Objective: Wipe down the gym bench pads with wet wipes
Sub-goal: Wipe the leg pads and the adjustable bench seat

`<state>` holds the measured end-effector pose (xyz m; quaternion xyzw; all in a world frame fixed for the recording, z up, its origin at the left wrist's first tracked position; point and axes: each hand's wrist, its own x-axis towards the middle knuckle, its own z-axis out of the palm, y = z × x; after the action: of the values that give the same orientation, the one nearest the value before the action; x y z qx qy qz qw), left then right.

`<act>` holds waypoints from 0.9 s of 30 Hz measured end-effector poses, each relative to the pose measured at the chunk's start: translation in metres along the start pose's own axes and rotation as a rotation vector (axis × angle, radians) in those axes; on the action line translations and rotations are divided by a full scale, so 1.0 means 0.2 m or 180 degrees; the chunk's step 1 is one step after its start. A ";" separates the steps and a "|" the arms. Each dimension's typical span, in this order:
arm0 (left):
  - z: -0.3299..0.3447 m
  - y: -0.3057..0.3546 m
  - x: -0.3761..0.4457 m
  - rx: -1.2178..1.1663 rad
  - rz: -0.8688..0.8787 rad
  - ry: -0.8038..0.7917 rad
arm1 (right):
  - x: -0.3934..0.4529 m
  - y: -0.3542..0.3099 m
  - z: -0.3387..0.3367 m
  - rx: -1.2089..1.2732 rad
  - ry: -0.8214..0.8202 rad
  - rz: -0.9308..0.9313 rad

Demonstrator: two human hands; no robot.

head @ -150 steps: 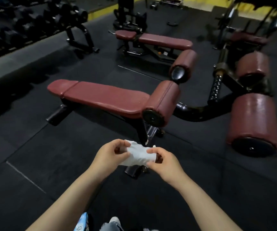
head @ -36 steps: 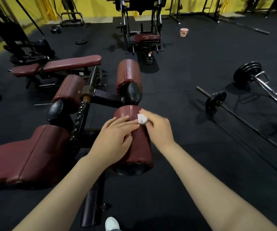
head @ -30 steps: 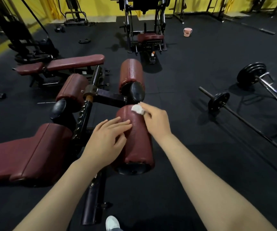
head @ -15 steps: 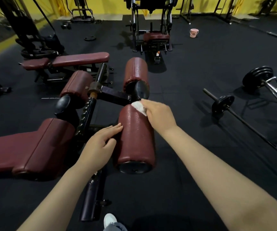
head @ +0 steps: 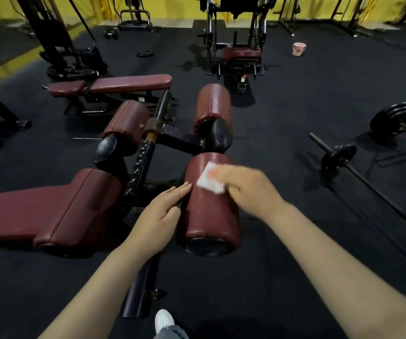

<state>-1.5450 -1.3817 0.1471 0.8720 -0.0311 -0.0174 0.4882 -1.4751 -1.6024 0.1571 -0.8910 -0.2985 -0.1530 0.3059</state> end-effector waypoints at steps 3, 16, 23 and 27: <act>-0.01 -0.04 0.00 -0.0107 -0.0071 -0.0013 | 0.19 0.12 0.02 -0.0067 -0.0059 0.0427; -0.04 -0.02 0.04 0.0145 -0.0273 -0.0024 | -0.01 0.02 0.00 -0.0117 -0.0172 -0.0454; -0.01 -0.07 0.03 -0.0127 -0.0345 -0.0060 | -0.02 -0.01 0.02 0.0508 0.0022 0.0304; -0.01 -0.13 0.02 -0.0433 -0.0626 -0.0316 | -0.35 -0.22 -0.02 0.0631 -0.0364 -0.0806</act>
<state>-1.5408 -1.3669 0.1264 0.8338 0.0316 -0.1104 0.5400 -1.5577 -1.6080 0.1472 -0.8189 -0.4390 -0.1093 0.3531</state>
